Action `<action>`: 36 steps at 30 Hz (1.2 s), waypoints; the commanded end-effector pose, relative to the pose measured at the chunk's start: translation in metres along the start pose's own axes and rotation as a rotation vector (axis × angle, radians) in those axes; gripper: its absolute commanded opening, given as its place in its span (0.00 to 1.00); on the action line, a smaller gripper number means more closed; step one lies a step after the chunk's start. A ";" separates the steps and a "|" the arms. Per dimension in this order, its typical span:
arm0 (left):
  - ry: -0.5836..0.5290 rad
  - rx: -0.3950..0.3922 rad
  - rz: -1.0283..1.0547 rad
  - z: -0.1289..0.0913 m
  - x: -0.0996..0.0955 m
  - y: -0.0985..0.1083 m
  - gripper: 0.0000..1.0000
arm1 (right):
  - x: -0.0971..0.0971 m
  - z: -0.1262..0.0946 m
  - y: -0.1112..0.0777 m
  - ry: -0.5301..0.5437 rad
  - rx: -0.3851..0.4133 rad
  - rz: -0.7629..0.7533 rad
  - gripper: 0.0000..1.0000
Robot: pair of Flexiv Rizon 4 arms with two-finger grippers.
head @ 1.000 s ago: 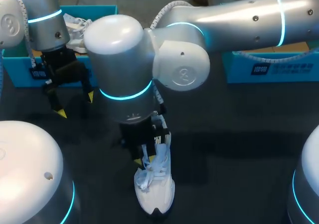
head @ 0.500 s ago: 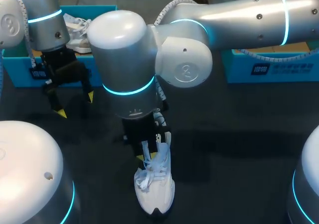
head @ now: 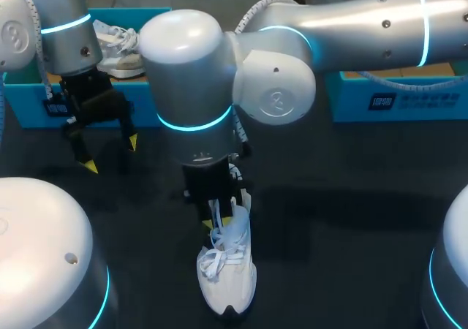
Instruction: Take the shoe out of the shoebox, open the shoe tongue, remove and reinsert the insole, then place the shoe into the shoebox
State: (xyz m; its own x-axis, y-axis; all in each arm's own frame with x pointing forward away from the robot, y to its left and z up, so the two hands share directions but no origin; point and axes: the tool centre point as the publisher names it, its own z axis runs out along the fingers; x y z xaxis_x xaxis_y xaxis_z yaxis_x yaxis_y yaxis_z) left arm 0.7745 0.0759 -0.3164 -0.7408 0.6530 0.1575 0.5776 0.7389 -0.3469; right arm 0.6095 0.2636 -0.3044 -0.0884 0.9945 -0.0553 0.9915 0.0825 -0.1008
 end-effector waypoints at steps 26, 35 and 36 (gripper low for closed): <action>0.000 -0.003 0.000 -0.001 0.001 0.000 1.00 | -0.030 0.007 -0.026 -0.007 -0.009 0.134 0.23; 0.000 -0.003 0.000 -0.001 0.001 0.000 1.00 | -0.031 0.015 -0.002 0.011 -0.012 0.074 0.22; 0.000 -0.003 0.000 -0.001 0.001 0.000 1.00 | -0.030 0.015 0.000 0.012 -0.012 0.067 0.22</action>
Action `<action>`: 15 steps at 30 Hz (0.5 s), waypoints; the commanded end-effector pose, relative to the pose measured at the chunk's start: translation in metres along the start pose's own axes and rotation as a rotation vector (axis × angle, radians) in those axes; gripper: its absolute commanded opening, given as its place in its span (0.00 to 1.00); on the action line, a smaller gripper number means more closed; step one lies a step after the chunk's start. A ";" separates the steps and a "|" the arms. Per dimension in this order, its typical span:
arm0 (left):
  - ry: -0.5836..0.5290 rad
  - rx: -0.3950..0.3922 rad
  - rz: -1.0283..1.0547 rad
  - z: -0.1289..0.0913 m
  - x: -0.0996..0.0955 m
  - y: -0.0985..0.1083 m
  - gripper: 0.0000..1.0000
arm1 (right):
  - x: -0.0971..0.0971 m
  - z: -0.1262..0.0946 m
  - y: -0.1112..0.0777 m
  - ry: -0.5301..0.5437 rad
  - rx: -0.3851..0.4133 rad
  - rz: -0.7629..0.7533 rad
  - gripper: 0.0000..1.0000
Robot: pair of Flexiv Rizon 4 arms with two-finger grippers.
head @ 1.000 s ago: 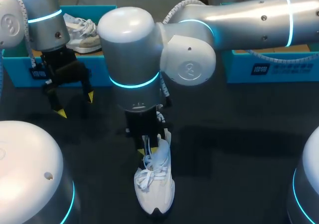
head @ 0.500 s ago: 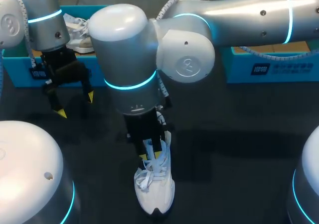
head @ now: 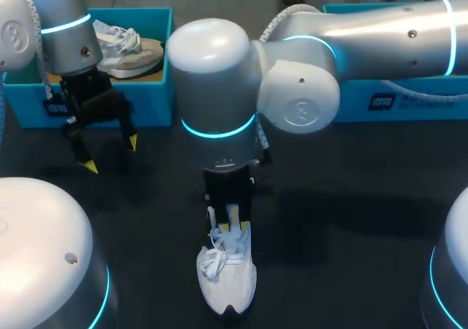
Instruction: Take the shoe out of the shoebox, open the shoe tongue, remove and reinsert the insole, then place the shoe into the shoebox
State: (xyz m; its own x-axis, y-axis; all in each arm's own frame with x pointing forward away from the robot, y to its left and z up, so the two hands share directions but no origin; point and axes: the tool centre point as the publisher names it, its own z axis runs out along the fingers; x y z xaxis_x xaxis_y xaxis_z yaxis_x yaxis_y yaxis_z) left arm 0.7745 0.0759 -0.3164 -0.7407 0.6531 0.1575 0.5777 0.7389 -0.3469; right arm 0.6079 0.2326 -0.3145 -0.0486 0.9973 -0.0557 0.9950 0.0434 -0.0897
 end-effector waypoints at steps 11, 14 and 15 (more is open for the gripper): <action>0.000 -0.003 0.000 0.000 0.001 0.000 1.00 | 0.005 0.005 0.011 0.024 0.002 -0.013 0.21; 0.000 -0.003 0.000 0.000 0.001 0.000 1.00 | 0.010 -0.005 0.005 -0.001 -0.012 -0.022 0.23; 0.000 -0.003 0.000 0.000 0.001 0.000 1.00 | 0.011 -0.007 0.004 -0.006 -0.014 -0.023 0.23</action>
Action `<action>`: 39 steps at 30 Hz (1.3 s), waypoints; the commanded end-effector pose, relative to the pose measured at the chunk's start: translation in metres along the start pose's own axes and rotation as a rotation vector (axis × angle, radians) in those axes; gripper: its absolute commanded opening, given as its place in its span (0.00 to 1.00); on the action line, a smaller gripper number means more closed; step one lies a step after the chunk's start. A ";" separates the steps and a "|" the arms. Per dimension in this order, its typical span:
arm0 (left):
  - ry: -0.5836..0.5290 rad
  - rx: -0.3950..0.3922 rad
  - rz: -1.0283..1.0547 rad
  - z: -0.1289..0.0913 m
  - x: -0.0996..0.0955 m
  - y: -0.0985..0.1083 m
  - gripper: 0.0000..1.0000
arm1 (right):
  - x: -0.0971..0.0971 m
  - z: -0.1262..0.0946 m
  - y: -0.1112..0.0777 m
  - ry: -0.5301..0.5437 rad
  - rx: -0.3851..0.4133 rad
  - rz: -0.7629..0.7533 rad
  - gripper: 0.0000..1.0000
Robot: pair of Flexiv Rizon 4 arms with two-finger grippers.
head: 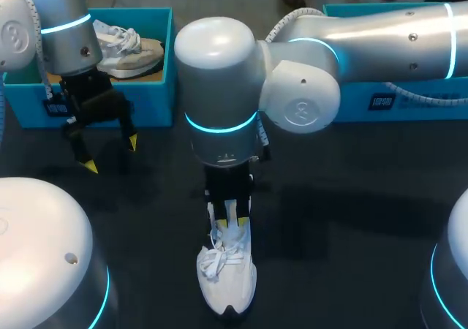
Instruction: Take the shoe out of the shoebox, open the shoe tongue, remove and reinsert the insole, then place the shoe into the shoebox
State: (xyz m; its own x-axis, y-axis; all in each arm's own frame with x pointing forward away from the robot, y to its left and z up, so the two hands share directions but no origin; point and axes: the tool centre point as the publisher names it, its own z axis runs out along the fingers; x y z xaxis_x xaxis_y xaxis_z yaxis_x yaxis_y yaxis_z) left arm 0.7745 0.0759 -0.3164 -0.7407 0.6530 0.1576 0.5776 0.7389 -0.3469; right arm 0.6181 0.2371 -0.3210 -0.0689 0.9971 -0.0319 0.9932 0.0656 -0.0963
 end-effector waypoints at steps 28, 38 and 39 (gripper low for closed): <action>0.000 -0.003 0.000 0.000 0.001 0.000 1.00 | -0.001 0.008 0.024 0.010 -0.019 -0.048 0.24; 0.000 -0.003 0.000 0.000 0.001 0.000 1.00 | 0.004 0.006 0.005 -0.020 0.004 -0.005 0.26; 0.000 -0.003 0.000 0.000 0.001 0.000 1.00 | 0.004 0.009 0.005 -0.019 0.007 -0.001 0.26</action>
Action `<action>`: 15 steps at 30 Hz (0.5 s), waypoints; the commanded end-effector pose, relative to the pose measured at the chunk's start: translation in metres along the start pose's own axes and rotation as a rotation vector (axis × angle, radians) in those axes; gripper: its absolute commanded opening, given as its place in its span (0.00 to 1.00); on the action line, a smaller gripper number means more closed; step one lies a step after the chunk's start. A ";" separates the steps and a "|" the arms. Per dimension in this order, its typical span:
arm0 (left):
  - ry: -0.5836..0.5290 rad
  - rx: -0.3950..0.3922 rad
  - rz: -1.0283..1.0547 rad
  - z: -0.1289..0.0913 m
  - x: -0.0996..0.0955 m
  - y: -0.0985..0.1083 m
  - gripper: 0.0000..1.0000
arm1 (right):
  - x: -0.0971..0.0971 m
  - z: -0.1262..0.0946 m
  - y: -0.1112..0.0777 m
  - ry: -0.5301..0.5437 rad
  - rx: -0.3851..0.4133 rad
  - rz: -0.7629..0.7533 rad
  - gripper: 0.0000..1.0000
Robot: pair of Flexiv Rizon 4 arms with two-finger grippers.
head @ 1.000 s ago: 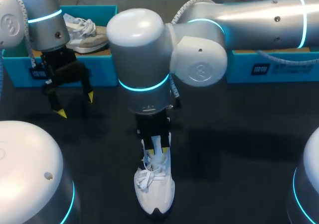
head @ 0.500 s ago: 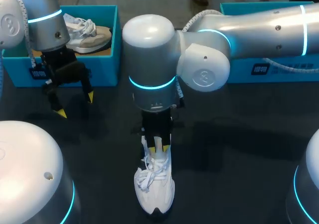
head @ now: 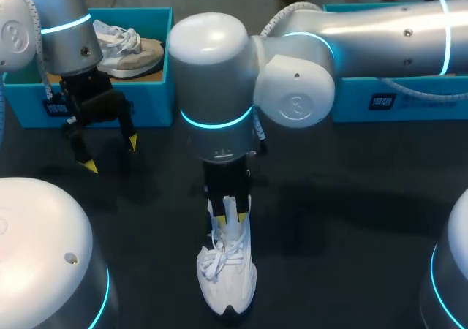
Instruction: Take the shoe out of the shoebox, open the shoe tongue, remove and reinsert the insole, then place the shoe into the shoebox
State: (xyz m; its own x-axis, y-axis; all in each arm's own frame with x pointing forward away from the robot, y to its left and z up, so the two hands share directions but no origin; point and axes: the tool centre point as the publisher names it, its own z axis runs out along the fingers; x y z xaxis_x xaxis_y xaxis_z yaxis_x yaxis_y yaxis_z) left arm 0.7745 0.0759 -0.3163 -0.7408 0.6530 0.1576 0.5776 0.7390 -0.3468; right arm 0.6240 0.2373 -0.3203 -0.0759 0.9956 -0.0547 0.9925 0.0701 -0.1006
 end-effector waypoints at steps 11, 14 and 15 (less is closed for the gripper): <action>0.000 -0.003 0.000 0.000 0.001 0.000 1.00 | -0.001 0.034 0.006 0.025 0.029 0.030 0.25; 0.000 -0.003 0.000 0.000 0.001 0.000 1.00 | -0.001 0.030 0.012 0.020 0.019 0.022 0.25; 0.000 -0.003 0.000 0.000 0.001 0.000 1.00 | 0.000 0.028 0.014 0.016 0.010 0.015 0.25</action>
State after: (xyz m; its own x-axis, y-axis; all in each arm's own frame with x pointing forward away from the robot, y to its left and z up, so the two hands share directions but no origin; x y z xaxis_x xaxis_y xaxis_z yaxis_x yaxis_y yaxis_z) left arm 0.7745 0.0759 -0.3163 -0.7408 0.6530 0.1576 0.5776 0.7390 -0.3468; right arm 0.6323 0.2364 -0.3533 -0.0546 0.9978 -0.0374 0.9920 0.0500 -0.1162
